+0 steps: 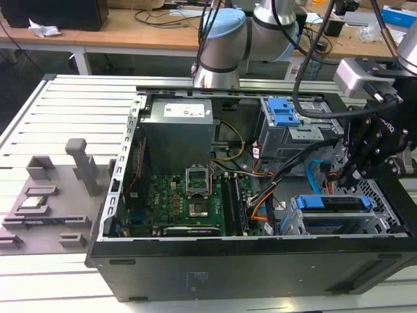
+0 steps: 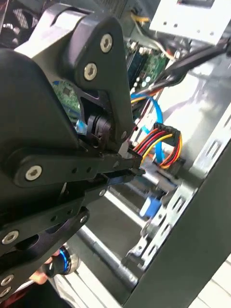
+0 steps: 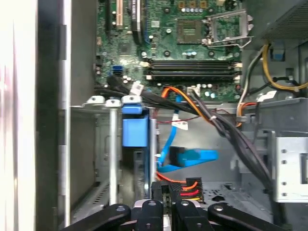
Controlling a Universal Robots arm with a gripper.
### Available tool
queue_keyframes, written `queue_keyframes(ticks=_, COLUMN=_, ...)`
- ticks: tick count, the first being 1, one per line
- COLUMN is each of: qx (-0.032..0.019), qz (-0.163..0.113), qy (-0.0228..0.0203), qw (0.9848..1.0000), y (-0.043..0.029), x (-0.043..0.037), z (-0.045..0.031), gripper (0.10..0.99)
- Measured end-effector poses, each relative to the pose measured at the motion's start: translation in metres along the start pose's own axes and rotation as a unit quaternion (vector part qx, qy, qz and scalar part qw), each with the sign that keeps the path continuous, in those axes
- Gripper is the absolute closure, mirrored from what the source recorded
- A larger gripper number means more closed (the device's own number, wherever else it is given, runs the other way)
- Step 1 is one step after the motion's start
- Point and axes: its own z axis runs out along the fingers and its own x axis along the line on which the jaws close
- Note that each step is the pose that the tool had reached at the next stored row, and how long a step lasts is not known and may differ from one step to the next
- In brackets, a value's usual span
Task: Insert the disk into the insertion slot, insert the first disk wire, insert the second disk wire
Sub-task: 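Insert the first disk wire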
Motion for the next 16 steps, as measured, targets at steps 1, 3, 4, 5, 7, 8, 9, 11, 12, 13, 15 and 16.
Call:
queue_keyframes(ticks=1, qx=0.0000, qz=0.000, qy=0.0000, qw=1.0000, y=-0.0001, x=0.0043, z=0.0002, gripper=0.922)
queue_keyframes(ticks=3, qx=0.0000, qz=0.000, qy=0.0000, qw=1.0000, y=-0.0002, x=0.0101, z=0.0011, gripper=0.922)
queue_keyframes(ticks=4, qx=0.0000, qz=0.000, qy=0.0002, qw=1.0000, y=-0.0004, x=0.0110, z=0.0025, gripper=0.922)
queue_keyframes(ticks=5, qx=0.0000, qz=0.000, qy=0.0001, qw=1.0000, y=-0.0009, x=0.0111, z=0.0039, gripper=0.922)
queue_keyframes(ticks=7, qx=0.0000, qz=0.000, qy=0.0003, qw=1.0000, y=-0.0025, x=0.0111, z=0.0057, gripper=0.922)
queue_keyframes(ticks=8, qx=0.0000, qz=0.000, qy=0.0003, qw=1.0000, y=-0.0032, x=0.0114, z=0.0065, gripper=0.922)
queue_keyframes(ticks=9, qx=-0.0001, qz=0.000, qy=0.0002, qw=1.0000, y=-0.0035, x=0.0126, z=0.0075, gripper=0.922)
queue_keyframes(ticks=11, qx=0.0000, qz=0.000, qy=0.0003, qw=1.0000, y=-0.0044, x=0.0139, z=0.0099, gripper=0.922)
queue_keyframes(ticks=12, qx=0.0000, qz=0.000, qy=0.0004, qw=1.0000, y=-0.0046, x=0.0139, z=0.0103, gripper=0.922)
queue_keyframes(ticks=13, qx=0.0000, qz=0.000, qy=0.0004, qw=1.0000, y=-0.0047, x=0.0139, z=0.0106, gripper=0.922)
queue_keyframes(ticks=15, qx=0.0000, qz=0.000, qy=0.0003, qw=1.0000, y=-0.0048, x=0.0138, z=0.0117, gripper=0.922)
queue_keyframes(ticks=16, qx=0.0000, qz=0.000, qy=0.0004, qw=1.0000, y=-0.0049, x=0.0138, z=0.0120, gripper=0.922)
